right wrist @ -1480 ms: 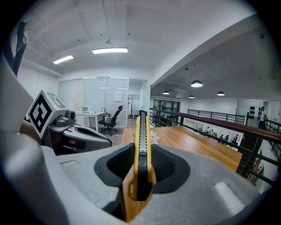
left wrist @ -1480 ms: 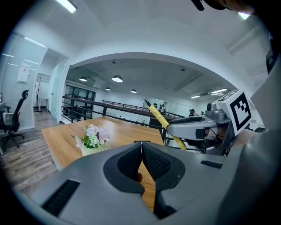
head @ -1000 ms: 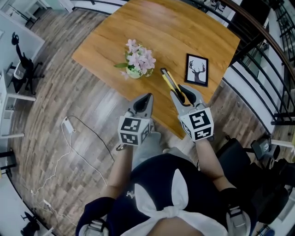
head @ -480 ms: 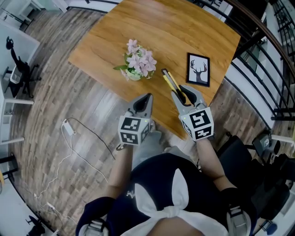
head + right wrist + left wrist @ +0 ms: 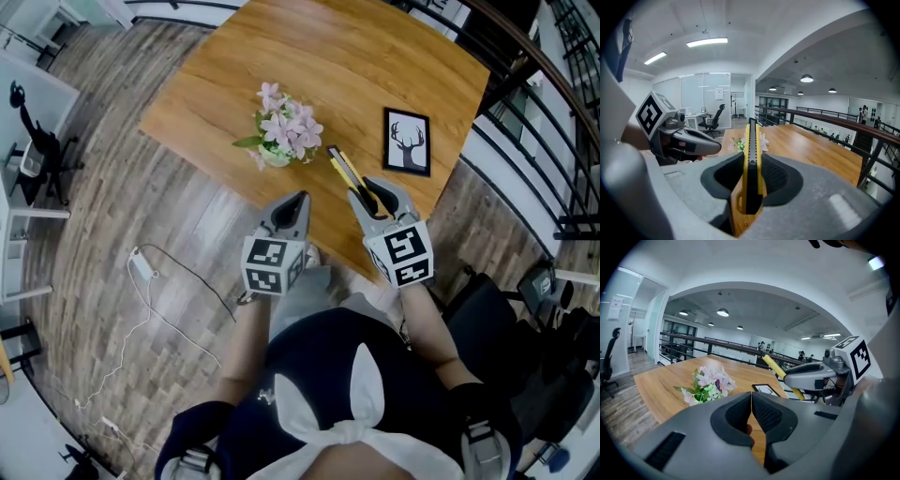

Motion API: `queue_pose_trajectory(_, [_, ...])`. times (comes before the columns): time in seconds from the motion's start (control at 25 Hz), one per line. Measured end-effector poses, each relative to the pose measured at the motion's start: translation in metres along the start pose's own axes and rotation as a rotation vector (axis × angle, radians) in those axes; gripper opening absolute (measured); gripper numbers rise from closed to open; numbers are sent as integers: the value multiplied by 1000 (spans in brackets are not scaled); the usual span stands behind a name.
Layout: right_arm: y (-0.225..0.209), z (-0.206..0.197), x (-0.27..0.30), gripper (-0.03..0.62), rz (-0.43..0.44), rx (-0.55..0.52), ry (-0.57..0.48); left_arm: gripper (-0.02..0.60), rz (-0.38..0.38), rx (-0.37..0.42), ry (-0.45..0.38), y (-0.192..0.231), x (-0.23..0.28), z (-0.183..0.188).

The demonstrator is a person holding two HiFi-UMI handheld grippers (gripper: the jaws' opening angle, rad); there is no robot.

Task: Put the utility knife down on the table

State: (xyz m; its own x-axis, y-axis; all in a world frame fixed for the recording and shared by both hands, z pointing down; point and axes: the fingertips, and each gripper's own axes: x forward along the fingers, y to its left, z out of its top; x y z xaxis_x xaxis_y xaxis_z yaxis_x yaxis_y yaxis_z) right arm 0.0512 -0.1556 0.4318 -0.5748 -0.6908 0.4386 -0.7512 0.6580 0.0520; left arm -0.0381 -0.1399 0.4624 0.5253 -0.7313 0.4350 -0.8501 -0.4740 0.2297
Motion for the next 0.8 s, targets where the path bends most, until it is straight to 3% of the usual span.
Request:
queue_pose_trajectory(0.32, [8, -12, 16, 117, -5, 0, 23, 20, -29, 28, 38, 18, 2, -6])
queue_pose_trajectory(0.8, [24, -22, 38, 117, 20, -51, 67, 21, -38, 18, 19, 47, 8, -7])
